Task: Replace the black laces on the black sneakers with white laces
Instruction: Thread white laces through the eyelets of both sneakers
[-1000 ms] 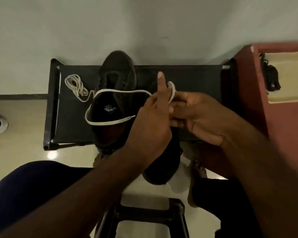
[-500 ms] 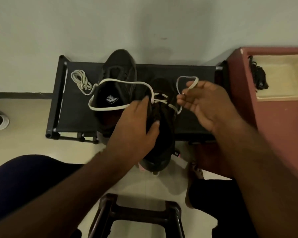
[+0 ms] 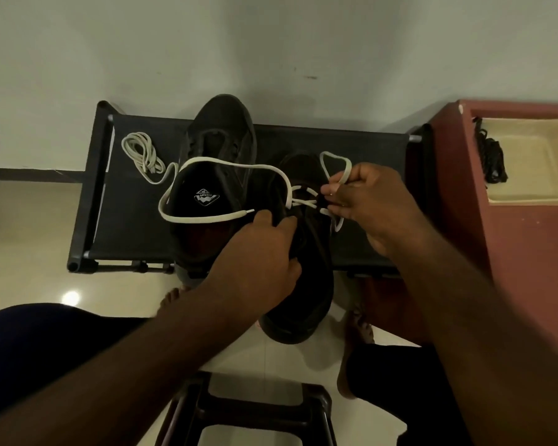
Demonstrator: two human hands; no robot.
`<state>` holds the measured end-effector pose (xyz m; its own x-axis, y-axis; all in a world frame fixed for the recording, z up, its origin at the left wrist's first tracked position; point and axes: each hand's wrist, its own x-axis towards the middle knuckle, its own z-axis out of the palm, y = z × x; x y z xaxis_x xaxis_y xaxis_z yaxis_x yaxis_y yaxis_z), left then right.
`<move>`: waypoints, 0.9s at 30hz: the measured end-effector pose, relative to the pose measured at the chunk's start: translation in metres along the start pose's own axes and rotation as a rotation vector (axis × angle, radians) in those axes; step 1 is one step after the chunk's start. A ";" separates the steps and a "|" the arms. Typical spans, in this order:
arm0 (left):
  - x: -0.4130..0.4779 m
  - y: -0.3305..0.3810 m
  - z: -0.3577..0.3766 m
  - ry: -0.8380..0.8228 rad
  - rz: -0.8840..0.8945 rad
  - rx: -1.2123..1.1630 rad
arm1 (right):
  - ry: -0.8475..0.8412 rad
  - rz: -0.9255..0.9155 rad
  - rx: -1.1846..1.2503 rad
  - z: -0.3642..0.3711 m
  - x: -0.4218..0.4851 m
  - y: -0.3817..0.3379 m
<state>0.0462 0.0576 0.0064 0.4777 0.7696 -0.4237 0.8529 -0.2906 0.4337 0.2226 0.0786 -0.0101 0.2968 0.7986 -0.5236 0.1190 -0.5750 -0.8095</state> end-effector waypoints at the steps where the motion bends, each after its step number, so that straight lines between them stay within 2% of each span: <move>1: 0.001 0.000 -0.001 -0.001 0.000 -0.010 | 0.006 -0.004 -0.006 0.001 0.002 -0.001; 6: 0.003 0.000 0.001 0.012 0.013 0.007 | 0.008 -0.063 -0.018 0.003 0.004 -0.002; 10: 0.001 -0.003 0.003 0.023 0.028 -0.001 | -0.063 -0.108 0.001 0.010 0.001 -0.005; 17: -0.001 -0.006 0.003 0.038 0.045 -0.050 | -0.160 -0.156 -0.172 0.020 -0.002 -0.004; 21: -0.001 -0.006 0.005 0.036 0.035 -0.052 | -0.122 -0.282 -0.414 0.027 0.002 0.001; 27: -0.004 -0.005 0.008 0.040 0.033 -0.047 | -0.051 -0.367 -0.542 0.036 0.003 0.005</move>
<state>0.0420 0.0517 -0.0003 0.4959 0.7825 -0.3766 0.8254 -0.2898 0.4846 0.1902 0.0849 -0.0253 0.1026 0.9598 -0.2611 0.6686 -0.2609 -0.6964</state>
